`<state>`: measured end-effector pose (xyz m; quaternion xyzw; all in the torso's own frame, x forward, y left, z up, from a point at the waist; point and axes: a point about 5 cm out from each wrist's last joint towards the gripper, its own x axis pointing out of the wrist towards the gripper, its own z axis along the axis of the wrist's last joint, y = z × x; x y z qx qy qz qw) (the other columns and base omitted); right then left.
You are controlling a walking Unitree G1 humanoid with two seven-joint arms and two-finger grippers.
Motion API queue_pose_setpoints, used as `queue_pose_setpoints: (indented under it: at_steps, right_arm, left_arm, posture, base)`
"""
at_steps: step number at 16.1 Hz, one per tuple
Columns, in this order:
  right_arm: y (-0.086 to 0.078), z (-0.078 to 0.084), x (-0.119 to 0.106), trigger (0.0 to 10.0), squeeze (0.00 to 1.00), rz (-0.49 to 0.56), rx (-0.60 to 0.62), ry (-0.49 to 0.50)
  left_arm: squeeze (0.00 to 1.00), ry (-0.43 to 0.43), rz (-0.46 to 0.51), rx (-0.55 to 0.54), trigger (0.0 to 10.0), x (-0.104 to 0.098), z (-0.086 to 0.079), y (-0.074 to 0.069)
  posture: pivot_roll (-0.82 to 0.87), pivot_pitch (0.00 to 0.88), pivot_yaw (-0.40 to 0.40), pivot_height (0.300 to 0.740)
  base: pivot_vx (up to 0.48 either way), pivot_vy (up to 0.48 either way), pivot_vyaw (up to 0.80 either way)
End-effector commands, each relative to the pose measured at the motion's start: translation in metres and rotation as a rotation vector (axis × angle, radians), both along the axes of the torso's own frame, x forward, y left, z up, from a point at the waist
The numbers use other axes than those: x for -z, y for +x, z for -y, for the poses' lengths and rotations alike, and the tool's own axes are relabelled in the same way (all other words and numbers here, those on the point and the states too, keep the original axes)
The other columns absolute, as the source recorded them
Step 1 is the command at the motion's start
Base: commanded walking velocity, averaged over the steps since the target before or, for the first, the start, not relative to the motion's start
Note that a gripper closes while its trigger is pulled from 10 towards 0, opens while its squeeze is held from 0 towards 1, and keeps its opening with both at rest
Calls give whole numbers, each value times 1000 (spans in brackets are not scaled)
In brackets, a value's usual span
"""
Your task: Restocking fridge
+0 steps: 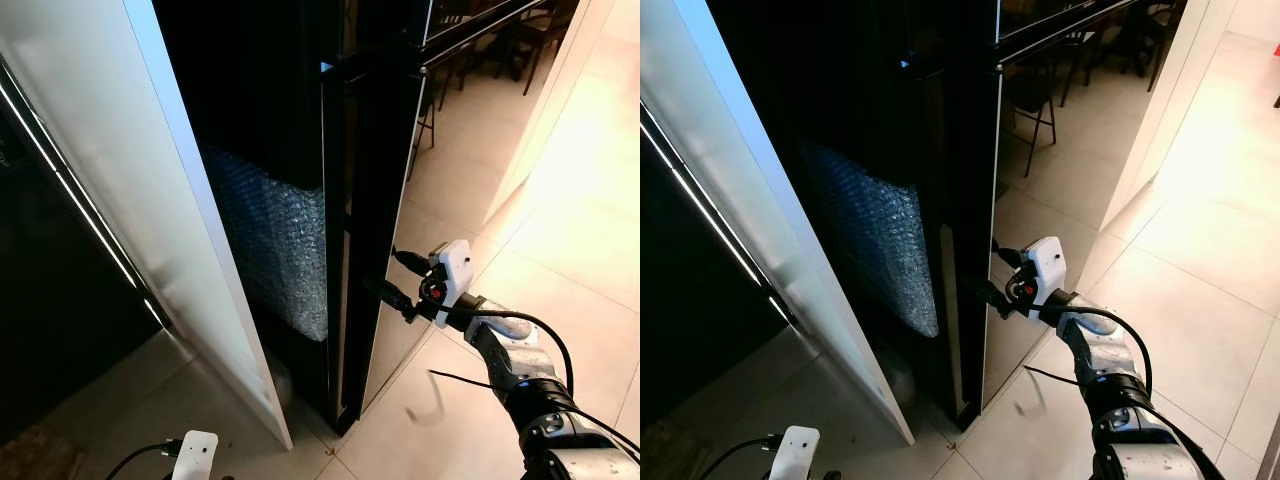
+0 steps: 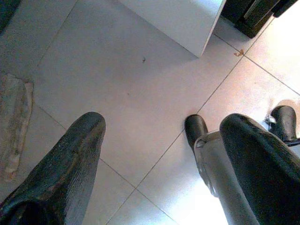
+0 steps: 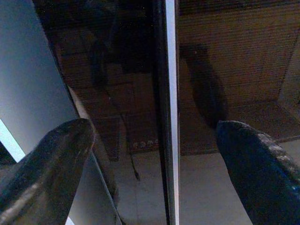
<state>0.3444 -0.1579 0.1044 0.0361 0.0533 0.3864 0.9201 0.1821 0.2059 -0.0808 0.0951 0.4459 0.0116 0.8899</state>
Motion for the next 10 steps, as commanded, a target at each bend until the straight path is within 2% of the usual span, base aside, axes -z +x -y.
queue_pose_setpoints:
  at_steps: [1, 10]
  right_arm:
    - [5, -8, -7, 10000, 0, 26, -25, -10]
    - [7, -7, -5, 10000, 0, 19, -19, -15]
  left_arm:
    - [0, 6, -30, -3, 10000, 3, 0, -6]
    - [0, 6, -31, -3, 10000, 3, 1, -6]
  posture:
    - [-23, 23, 14, 740]
    - [-23, 22, 12, 740]
  base:
    - [0, 0, 0]
    - [0, 0, 0]
